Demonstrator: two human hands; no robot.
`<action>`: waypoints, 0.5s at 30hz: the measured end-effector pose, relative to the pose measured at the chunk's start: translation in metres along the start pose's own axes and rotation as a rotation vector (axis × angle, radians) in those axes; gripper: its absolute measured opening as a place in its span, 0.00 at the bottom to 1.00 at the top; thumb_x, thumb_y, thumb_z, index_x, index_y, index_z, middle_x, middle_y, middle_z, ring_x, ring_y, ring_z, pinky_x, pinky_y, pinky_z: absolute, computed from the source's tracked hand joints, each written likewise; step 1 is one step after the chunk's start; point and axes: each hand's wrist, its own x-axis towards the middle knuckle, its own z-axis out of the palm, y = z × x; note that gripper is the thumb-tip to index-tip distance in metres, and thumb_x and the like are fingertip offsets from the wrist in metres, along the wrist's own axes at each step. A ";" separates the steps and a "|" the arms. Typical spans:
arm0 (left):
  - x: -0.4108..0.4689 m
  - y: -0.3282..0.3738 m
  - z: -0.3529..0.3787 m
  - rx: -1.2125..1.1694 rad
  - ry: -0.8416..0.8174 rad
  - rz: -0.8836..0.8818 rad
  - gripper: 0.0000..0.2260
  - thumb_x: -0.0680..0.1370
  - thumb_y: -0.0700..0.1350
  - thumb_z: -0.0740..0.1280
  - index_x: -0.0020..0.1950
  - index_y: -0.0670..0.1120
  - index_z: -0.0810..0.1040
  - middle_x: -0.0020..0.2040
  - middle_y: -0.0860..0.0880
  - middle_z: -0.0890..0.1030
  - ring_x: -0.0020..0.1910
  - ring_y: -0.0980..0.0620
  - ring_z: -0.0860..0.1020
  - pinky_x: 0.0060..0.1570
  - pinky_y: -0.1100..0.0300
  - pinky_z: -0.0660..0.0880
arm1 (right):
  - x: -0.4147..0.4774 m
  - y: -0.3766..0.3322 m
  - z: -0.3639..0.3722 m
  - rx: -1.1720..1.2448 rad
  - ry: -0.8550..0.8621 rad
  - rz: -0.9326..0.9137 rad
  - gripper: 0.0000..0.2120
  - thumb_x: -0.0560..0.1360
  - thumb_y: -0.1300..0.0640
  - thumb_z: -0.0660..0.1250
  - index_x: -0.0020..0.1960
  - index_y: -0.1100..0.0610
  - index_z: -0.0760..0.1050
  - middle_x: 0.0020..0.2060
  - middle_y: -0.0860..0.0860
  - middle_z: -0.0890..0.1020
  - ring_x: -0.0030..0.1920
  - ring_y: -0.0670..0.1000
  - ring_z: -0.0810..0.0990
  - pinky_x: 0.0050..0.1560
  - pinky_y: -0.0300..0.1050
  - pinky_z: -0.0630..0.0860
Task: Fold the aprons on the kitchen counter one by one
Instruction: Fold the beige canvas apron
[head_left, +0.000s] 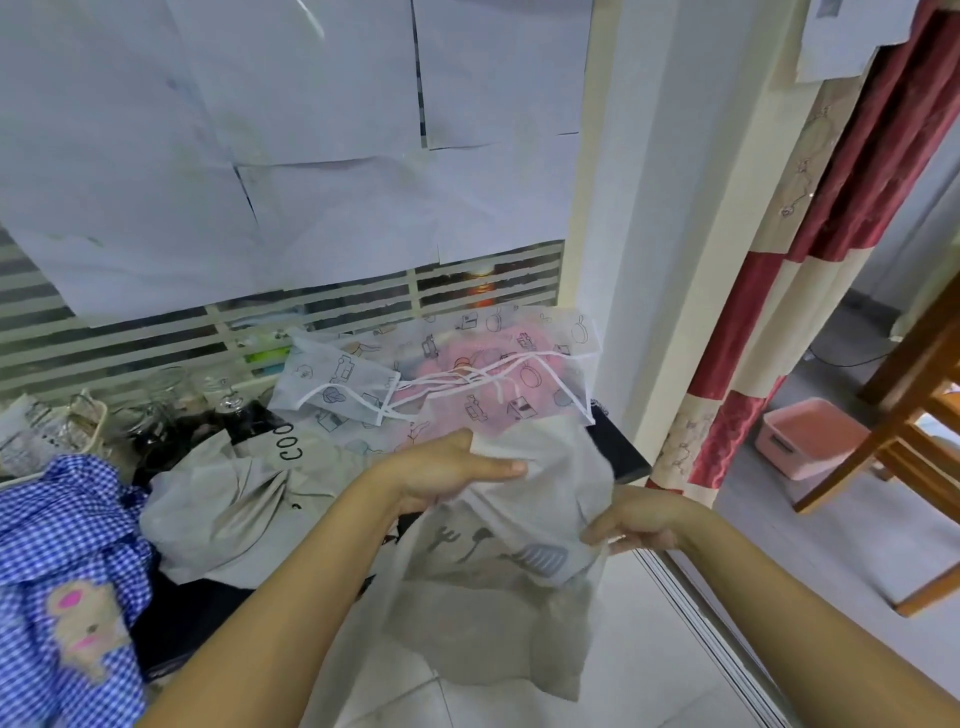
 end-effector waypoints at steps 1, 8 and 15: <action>0.000 -0.001 0.000 0.050 -0.002 -0.021 0.18 0.71 0.57 0.71 0.59 0.53 0.79 0.57 0.57 0.82 0.59 0.58 0.78 0.62 0.60 0.72 | -0.002 0.000 0.001 0.055 -0.085 -0.024 0.21 0.66 0.59 0.77 0.58 0.54 0.77 0.49 0.47 0.84 0.50 0.48 0.81 0.51 0.47 0.77; -0.010 -0.002 -0.011 0.083 0.032 -0.068 0.13 0.79 0.52 0.62 0.62 0.51 0.77 0.61 0.53 0.80 0.62 0.56 0.77 0.60 0.63 0.74 | -0.009 -0.011 -0.005 0.590 -0.102 -0.380 0.34 0.57 0.49 0.83 0.59 0.58 0.80 0.60 0.59 0.80 0.60 0.56 0.79 0.59 0.54 0.76; -0.029 -0.013 -0.016 -0.056 0.090 0.125 0.22 0.77 0.28 0.61 0.63 0.50 0.75 0.56 0.51 0.83 0.56 0.52 0.81 0.51 0.61 0.78 | -0.041 -0.012 0.001 0.512 -0.380 -0.739 0.16 0.78 0.71 0.54 0.63 0.68 0.74 0.62 0.64 0.77 0.65 0.59 0.74 0.69 0.53 0.65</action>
